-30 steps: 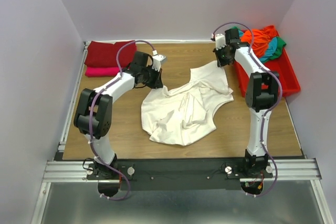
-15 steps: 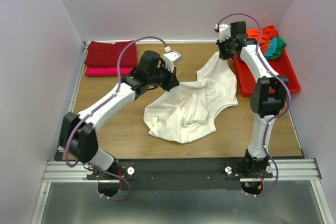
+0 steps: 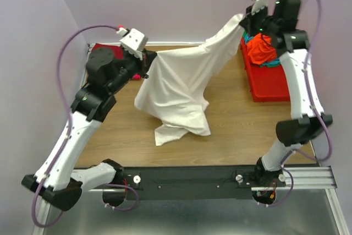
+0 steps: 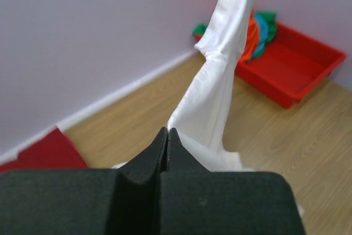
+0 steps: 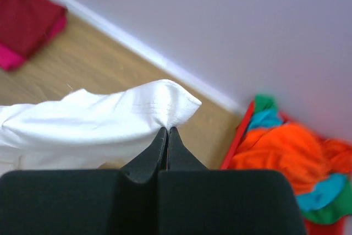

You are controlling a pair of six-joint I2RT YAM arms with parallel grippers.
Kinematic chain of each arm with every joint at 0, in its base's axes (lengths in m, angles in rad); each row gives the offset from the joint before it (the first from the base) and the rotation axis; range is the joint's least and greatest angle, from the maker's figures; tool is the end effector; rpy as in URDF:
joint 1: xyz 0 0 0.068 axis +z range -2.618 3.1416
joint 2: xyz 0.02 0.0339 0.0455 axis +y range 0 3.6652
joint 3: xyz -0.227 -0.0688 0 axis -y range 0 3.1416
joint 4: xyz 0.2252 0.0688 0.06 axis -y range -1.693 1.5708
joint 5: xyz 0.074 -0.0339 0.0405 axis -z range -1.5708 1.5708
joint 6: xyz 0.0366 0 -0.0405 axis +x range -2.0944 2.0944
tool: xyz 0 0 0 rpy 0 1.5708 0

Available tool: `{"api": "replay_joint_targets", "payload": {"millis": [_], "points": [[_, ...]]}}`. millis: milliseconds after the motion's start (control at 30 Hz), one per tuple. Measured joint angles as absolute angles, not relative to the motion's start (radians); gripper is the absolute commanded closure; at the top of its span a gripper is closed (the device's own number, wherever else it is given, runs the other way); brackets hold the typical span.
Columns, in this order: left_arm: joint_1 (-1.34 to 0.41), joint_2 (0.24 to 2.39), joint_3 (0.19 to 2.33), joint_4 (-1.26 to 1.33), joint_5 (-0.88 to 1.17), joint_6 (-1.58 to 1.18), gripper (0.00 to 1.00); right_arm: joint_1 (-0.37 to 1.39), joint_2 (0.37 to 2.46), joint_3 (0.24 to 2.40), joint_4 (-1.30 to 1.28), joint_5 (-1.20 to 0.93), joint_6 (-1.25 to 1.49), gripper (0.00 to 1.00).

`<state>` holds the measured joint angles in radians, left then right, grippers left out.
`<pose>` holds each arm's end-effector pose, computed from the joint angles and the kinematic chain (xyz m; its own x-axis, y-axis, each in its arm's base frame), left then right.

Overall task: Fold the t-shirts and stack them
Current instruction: Flatten the tshirt out

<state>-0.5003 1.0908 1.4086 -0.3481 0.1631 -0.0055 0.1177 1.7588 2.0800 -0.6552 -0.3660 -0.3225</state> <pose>0.1905 -0.1109 0.4389 -0.0300 0.0102 -0.9995 0.6156 0.7880 -0.0104 0.3553 0.0552 0.4291 -0.1676 -0.3178 -0.9332 -0.5256 0.8296 -0.1881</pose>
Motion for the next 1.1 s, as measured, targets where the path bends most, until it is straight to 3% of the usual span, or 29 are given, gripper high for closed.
{"api": "replay_joint_targets", "payload": {"millis": [367, 667, 833, 967, 1000, 1100], "points": [[-0.557, 0.816, 1.517, -0.056, 0.492, -0.072, 1.00, 0.118, 1.369, 2.196, -0.554, -0.287, -0.318, 0.99], [-0.670, 0.873, 1.115, 0.047, 0.532, -0.211, 1.00, 0.117, 1.410, 1.844, -0.487, -0.176, -0.355, 0.99], [-0.896, 1.131, 0.848, 0.051, 0.514, -0.297, 0.99, 0.110, 1.470, 1.511, -0.519, -0.149, -0.371, 0.99], [-1.045, 1.344, 0.781, 0.058, 0.518, -0.342, 0.69, 0.105, 1.460, 1.382, -0.518, -0.141, -0.379, 0.99], [-1.068, 1.378, 0.779, 0.059, 0.517, -0.349, 0.52, 0.104, 1.451, 1.360, -0.515, -0.140, -0.382, 0.99], [-1.086, 1.392, 0.783, 0.049, 0.480, -0.347, 0.41, 0.101, 1.422, 1.306, -0.502, -0.139, -0.385, 0.99]]}}
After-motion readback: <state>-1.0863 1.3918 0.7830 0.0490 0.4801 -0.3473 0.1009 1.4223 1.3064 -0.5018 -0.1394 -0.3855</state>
